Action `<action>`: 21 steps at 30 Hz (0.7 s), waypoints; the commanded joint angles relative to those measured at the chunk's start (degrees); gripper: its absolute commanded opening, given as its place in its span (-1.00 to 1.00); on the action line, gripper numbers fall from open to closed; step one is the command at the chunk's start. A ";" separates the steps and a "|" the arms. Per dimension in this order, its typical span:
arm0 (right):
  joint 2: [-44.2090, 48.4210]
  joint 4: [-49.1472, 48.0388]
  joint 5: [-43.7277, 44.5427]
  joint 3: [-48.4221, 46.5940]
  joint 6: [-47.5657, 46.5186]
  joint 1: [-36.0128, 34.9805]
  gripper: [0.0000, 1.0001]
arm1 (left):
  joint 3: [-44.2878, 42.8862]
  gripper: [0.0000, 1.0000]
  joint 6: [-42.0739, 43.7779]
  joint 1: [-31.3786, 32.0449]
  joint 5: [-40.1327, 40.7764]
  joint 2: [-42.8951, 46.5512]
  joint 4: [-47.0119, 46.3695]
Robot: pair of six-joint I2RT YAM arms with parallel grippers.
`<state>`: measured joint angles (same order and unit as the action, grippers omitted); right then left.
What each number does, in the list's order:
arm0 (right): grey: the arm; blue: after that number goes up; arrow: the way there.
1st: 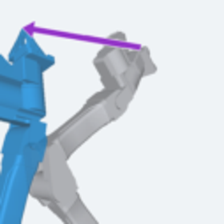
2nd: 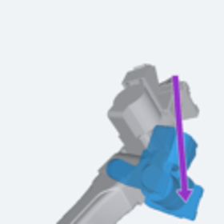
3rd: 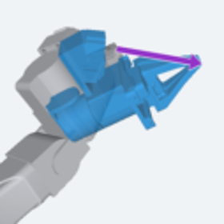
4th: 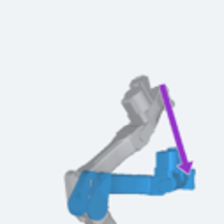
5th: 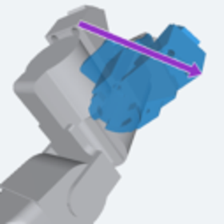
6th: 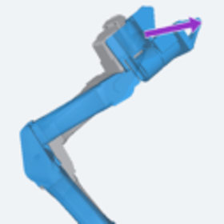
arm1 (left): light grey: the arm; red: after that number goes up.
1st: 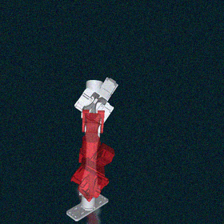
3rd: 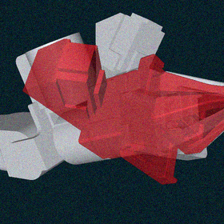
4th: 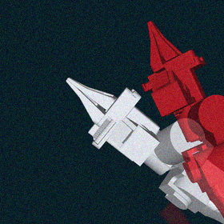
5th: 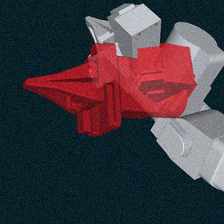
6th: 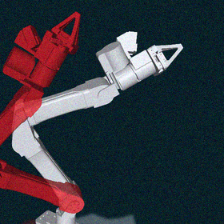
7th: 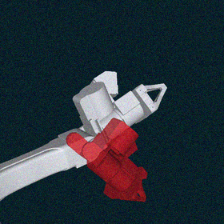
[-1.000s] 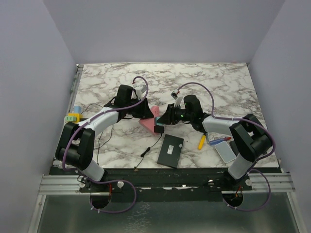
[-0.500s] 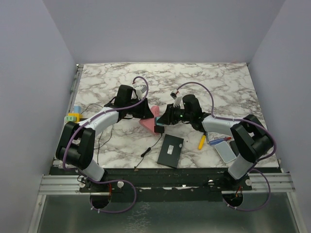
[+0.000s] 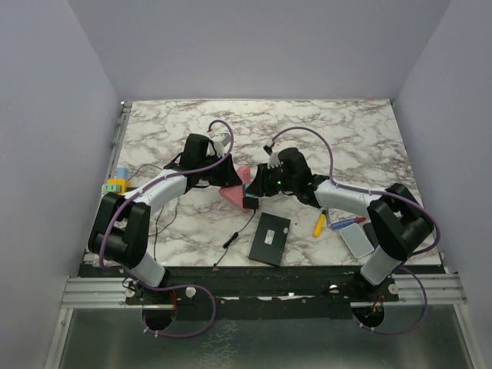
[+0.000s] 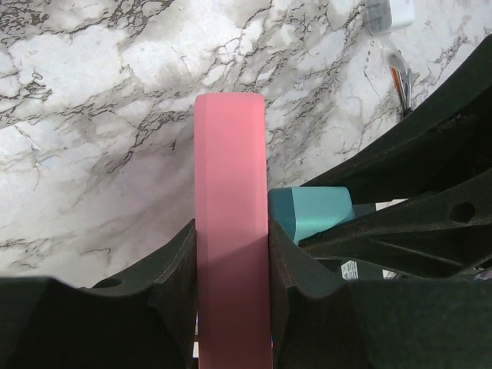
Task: Pull the plug off the socket
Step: Remove the plug from the socket.
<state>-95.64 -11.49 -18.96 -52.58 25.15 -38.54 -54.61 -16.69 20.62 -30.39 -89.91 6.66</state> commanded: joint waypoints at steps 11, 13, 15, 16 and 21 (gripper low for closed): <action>-1.16 14.43 16.05 -7.40 -3.85 -5.89 -0.99 | -0.15 -1.00 3.00 -0.21 4.02 0.17 -0.87; -1.36 15.09 16.96 -7.82 -4.03 -6.31 -0.99 | -0.15 -1.00 3.08 -0.23 4.05 0.25 -0.85; -1.49 15.58 17.53 -8.06 -3.99 -6.58 -0.99 | -0.15 -1.00 3.09 -0.23 4.03 0.26 -0.77; -1.37 15.61 17.56 -8.07 -3.79 -6.62 -0.99 | -0.15 -1.00 3.08 -0.23 4.03 0.31 -0.80; -0.58 14.06 16.50 -6.93 -2.81 -6.63 -0.99 | -0.10 -1.00 3.26 -0.23 4.14 0.49 -0.80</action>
<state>-95.79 0.36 -3.92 -59.75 24.01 -44.31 -54.61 -16.62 20.47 -30.00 -89.91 6.07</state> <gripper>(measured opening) 0.335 0.359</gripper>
